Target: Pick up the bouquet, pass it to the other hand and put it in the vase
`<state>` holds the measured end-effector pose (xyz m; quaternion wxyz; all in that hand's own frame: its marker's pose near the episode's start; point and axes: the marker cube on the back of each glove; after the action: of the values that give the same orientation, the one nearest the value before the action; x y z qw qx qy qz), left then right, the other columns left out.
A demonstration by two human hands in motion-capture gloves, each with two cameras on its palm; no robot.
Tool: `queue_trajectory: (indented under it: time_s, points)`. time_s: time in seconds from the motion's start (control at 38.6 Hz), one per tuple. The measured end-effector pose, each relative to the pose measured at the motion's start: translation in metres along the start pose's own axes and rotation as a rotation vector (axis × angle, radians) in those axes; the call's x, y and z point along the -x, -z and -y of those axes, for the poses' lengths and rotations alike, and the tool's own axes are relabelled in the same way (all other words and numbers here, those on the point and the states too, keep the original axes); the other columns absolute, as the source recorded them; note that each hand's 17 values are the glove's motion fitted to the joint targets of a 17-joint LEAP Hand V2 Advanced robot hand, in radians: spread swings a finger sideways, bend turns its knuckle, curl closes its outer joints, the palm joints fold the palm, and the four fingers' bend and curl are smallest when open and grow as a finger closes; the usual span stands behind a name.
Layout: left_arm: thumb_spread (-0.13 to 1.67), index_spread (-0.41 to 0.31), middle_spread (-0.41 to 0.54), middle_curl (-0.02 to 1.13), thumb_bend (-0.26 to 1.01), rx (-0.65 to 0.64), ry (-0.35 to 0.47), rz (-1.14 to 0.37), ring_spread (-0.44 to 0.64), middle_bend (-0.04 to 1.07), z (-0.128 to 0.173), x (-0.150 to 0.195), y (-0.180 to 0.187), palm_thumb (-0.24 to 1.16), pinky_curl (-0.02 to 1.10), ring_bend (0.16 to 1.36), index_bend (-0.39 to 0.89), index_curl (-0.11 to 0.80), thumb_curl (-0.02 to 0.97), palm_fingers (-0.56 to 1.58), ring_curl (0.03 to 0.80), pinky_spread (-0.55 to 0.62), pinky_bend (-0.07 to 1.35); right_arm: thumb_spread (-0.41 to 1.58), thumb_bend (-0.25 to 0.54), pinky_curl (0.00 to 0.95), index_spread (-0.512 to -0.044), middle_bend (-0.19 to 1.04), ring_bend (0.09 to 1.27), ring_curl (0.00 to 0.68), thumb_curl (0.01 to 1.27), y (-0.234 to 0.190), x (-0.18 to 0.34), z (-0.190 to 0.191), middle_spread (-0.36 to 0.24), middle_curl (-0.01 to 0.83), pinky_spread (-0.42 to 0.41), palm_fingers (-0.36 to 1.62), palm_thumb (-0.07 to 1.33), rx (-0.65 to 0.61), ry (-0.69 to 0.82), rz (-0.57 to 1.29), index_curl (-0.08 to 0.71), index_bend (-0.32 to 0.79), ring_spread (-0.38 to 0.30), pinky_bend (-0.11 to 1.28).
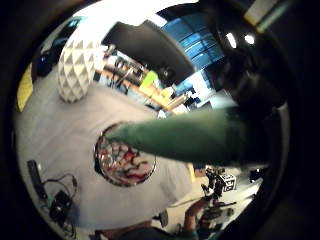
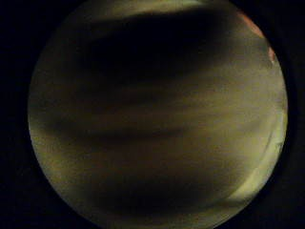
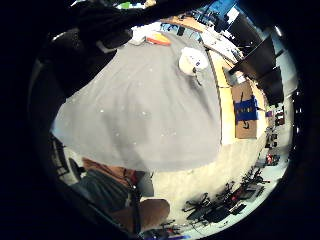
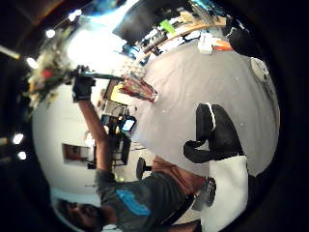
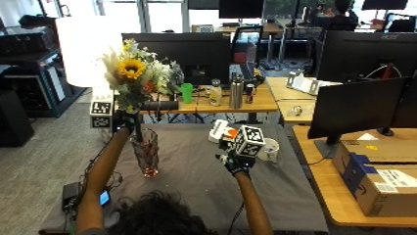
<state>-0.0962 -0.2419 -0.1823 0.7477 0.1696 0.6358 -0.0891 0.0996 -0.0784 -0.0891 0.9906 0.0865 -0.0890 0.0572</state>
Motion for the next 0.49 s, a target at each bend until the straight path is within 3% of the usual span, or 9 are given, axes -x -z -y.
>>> queue_trajectory:
  time_s: [0.03, 0.08, 0.1, 0.13, 0.23, 0.34, 0.49]
  points:
    - [1.08, -0.297, -0.313, 0.61, -0.02, 0.037, 0.063, -0.007, -0.32, 0.45, -0.001, 0.003, -0.002, 0.54, 0.41, 0.61, 0.2, 0.587, 0.285, 1.16, 0.445, -0.29, 0.34, 1.18, -0.015, 0.363, -0.265, 0.17, 0.19, 0.332, 0.47, 0.001, 0.0, -0.001, 0.033, 0.375, 0.307, 0.61, 0.87, 0.003, 0.0, 0.005, 0.403, 0.17, 0.152, 0.4]
    - [1.07, -0.238, -0.262, 0.59, -0.01, 0.113, 0.186, -0.032, -0.24, 0.35, -0.002, 0.013, -0.006, 0.56, 0.42, 0.52, 0.1, 0.558, 0.29, 0.66, 0.444, -0.11, 0.3, 1.18, -0.012, 0.364, -0.265, 0.17, 0.19, 0.332, 0.47, 0.004, 0.001, -0.005, 0.033, 0.371, 0.307, 0.6, 0.88, 0.012, 0.0, 0.014, 0.403, 0.17, 0.153, 0.4]
    - [1.06, -0.217, -0.239, 0.62, -0.01, 0.145, 0.243, -0.047, -0.22, 0.35, -0.001, 0.02, -0.008, 0.57, 0.45, 0.52, 0.1, 0.558, 0.29, 0.59, 0.468, -0.07, 0.33, 1.18, -0.012, 0.364, -0.265, 0.17, 0.19, 0.333, 0.47, 0.005, 0.001, -0.005, 0.033, 0.37, 0.307, 0.6, 0.88, 0.014, -0.001, 0.018, 0.404, 0.17, 0.153, 0.4]
    - [1.05, -0.156, -0.175, 0.6, -0.01, 0.171, 0.299, -0.063, -0.13, 0.25, 0.0, 0.028, -0.01, 0.59, 0.47, 0.53, 0.01, 0.524, 0.295, 0.38, 0.474, 0.02, 0.39, 1.18, -0.016, 0.364, -0.265, 0.17, 0.19, 0.332, 0.47, 0.006, 0.001, -0.006, 0.033, 0.372, 0.307, 0.61, 0.88, 0.015, -0.003, 0.02, 0.403, 0.17, 0.153, 0.39]
    - [1.02, 0.009, 0.06, 0.56, 0.0, 0.262, 0.48, -0.135, 0.1, 0.14, -0.003, 0.064, -0.016, 0.64, 0.49, 0.57, -0.06, 0.43, 0.304, 0.06, 0.463, 0.21, 0.53, 1.18, -0.013, 0.365, -0.265, 0.17, 0.19, 0.331, 0.46, 0.014, 0.004, -0.012, 0.036, 0.368, 0.306, 0.6, 0.89, 0.019, 0.003, 0.022, 0.403, 0.17, 0.154, 0.39]
    - [1.0, 0.128, 0.258, 0.45, -0.01, 0.319, 0.521, -0.093, 0.29, 0.14, -0.013, 0.08, -0.014, 0.66, 0.45, 0.57, -0.01, 0.346, 0.307, -0.09, 0.397, 0.36, 0.59, 1.17, -0.014, 0.367, -0.266, 0.17, 0.19, 0.331, 0.46, 0.014, 0.007, -0.014, 0.041, 0.366, 0.305, 0.6, 0.89, 0.023, 0.012, 0.031, 0.403, 0.17, 0.154, 0.39]
    - [1.01, 0.203, 0.404, 0.4, 0.03, 0.398, 0.451, 0.115, 0.44, 0.17, -0.026, 0.084, 0.008, 0.78, 0.42, 0.59, 0.05, 0.275, 0.329, -0.1, 0.353, 0.48, 0.62, 1.17, -0.015, 0.368, -0.266, 0.17, 0.19, 0.331, 0.46, 0.012, 0.009, -0.017, 0.044, 0.361, 0.304, 0.6, 0.89, 0.038, 0.015, 0.047, 0.403, 0.18, 0.155, 0.38]
